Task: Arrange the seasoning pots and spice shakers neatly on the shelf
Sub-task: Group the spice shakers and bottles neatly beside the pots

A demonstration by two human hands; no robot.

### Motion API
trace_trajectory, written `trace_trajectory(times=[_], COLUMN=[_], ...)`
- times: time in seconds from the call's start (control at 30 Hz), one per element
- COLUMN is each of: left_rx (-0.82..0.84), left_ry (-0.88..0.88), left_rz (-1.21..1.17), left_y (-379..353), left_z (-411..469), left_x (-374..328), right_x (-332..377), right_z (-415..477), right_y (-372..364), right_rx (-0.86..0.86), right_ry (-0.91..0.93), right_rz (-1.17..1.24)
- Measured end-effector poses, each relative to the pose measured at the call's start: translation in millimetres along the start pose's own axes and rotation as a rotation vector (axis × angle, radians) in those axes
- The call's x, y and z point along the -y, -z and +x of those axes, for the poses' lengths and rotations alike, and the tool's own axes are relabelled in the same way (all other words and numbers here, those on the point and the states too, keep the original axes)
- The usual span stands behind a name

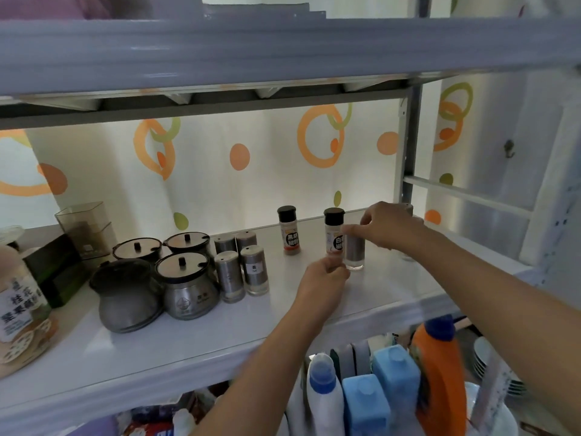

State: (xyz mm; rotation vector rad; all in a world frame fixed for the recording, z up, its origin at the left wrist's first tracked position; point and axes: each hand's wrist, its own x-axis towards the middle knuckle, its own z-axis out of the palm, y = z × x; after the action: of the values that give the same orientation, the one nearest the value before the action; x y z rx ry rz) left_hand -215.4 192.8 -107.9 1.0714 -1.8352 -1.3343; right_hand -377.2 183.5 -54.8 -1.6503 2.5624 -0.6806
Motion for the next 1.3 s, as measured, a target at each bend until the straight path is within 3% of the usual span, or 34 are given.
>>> trace_trajectory(times=[0.23,1.0,1.3], left_rx=[0.011,-0.078,-0.023], left_ry=[-0.001,0.024,-0.083], left_rz=[-0.016,-0.073,-0.079], left_y=[7.5,61.6,65.6], left_z=[0.2,-4.3,8.3], left_x=[4.8,34.9,37.1], right_x=[12.2,119.2,136.9], right_z=[6.4,6.9,35.3], right_y=[-3.5,-47.5,-64.5], right_rx=[0.119,0.134,0.119], right_ry=[0.001,0.175,0.175], right_rz=[0.050,0.013,-0.011])
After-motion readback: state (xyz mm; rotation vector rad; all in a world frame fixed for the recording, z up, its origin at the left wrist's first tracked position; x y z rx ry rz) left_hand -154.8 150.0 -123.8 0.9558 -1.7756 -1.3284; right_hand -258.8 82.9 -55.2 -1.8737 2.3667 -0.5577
